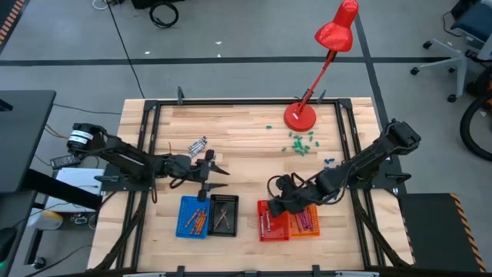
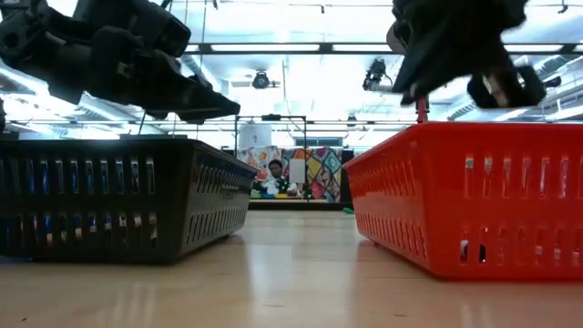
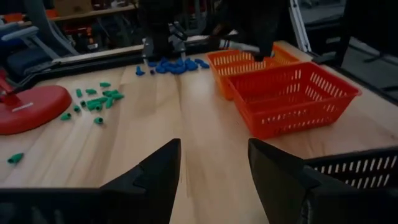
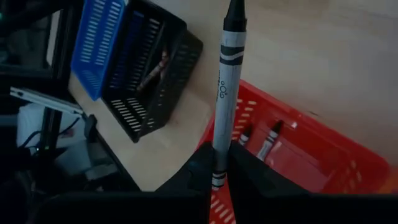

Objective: Sort crayons
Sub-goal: Put the black crayon into the red basket

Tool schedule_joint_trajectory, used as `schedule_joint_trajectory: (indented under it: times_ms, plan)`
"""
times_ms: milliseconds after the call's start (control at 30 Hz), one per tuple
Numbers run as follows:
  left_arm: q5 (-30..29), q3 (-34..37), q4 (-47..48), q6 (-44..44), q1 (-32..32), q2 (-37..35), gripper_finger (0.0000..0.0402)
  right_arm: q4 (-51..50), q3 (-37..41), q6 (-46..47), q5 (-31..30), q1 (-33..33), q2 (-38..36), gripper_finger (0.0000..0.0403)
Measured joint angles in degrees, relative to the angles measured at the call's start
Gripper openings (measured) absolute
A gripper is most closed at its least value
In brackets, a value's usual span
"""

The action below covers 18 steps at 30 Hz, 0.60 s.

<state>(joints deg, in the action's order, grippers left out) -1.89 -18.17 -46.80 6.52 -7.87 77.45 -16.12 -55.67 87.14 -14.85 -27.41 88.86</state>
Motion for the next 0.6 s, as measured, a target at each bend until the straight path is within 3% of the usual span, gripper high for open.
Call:
schedule_joint_trajectory:
  times_ms: [100,233,400,600]
  plan:
    - [-0.5,0.0,0.4,-1.3,0.0,0.0,0.0201,-5.8,-4.3,2.3,0.3,-0.3,1.1,0.0044]
    - [-1.2,0.0,0.7,-2.8,0.0,0.1,0.0201,-11.8,-9.4,5.6,6.4,-0.2,5.9,0.0044]
    - [-2.4,0.0,0.9,-3.6,0.0,0.1,0.0201,-15.6,-15.9,7.3,14.4,0.3,13.1,0.0044]
    - [-3.0,0.0,1.2,-4.8,0.0,0.1,0.0201,-18.2,-20.4,11.0,18.1,0.3,19.7,0.0044]
